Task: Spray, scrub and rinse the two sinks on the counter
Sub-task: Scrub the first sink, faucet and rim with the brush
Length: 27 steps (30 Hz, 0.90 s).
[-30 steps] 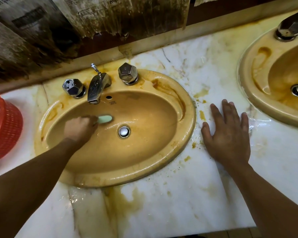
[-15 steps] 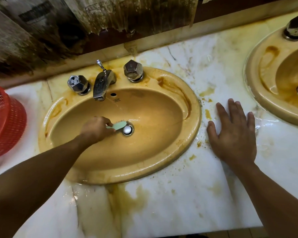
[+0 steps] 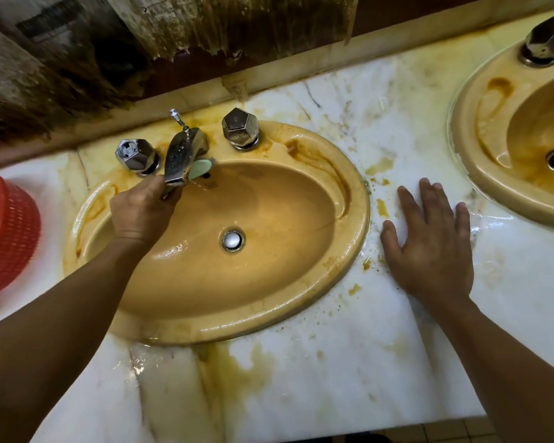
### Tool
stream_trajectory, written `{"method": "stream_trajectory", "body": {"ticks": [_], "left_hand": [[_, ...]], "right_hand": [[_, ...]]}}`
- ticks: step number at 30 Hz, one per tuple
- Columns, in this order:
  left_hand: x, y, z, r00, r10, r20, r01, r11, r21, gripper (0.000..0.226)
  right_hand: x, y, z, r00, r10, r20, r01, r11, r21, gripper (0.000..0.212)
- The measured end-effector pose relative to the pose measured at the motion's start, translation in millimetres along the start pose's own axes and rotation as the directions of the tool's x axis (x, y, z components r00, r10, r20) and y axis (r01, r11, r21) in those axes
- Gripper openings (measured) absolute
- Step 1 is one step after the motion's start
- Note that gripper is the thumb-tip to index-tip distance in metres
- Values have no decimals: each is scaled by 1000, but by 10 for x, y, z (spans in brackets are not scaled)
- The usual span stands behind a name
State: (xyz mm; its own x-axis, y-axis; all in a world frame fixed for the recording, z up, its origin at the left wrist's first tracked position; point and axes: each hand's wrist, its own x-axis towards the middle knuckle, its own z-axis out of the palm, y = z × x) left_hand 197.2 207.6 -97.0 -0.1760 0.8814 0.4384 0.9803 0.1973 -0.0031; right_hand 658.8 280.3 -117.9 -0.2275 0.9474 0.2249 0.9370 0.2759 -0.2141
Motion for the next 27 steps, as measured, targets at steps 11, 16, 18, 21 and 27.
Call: {"method": "stream_trajectory", "body": {"ticks": [11,16,18,21,27], "left_hand": [[-110,34,25,999,52,-9,-52,999,4,26],[-348,119,185,852,-39,523,5,998,65,33],[-389,162,225,873,-54,485,42,998,37,34],[-271,179,194,984,11,178,-11,1000,3,31],[-288,251,131,663,-330,672,285,941,181,37]], "right_hand": [[2,-9,-1,1000,4,4,-4,1000,0,64],[-7,8,4,1000,-7,-6,7,1000,-12,64],[-6,18,10,1000,-7,2,7,1000,-7,64],[5,25,19,1000,-6,5,6,1000,6,63],[-6,39,26,999,2,32,-2,1000,6,64]]}}
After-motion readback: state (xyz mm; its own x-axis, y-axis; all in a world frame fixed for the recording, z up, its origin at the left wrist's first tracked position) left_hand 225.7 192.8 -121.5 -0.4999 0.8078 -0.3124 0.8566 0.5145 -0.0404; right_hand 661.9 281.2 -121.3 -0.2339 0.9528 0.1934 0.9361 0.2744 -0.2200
